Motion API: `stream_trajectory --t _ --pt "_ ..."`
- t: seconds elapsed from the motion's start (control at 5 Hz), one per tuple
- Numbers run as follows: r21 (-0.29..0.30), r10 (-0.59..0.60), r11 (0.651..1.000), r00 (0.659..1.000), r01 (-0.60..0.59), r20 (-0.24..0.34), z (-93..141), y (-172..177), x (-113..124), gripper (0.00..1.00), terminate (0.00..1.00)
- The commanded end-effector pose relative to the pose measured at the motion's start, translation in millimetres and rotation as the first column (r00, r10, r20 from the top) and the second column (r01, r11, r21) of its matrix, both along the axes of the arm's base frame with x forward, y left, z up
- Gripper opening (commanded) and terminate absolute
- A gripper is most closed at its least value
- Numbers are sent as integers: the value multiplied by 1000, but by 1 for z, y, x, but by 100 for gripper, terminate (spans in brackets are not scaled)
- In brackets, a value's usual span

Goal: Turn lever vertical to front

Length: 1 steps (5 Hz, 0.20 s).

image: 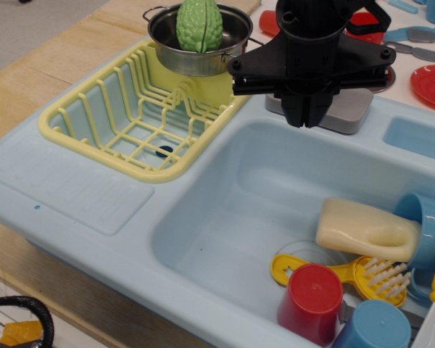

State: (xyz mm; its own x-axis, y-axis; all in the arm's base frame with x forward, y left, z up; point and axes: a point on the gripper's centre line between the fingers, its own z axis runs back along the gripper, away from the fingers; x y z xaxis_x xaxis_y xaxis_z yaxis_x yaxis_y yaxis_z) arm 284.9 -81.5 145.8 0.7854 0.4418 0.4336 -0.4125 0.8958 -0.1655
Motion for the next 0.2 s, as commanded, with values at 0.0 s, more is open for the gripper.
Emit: stream_trajectory --t 0.0 --pt "-41 18 999 999 -17 28 1 3 -4 0 100"
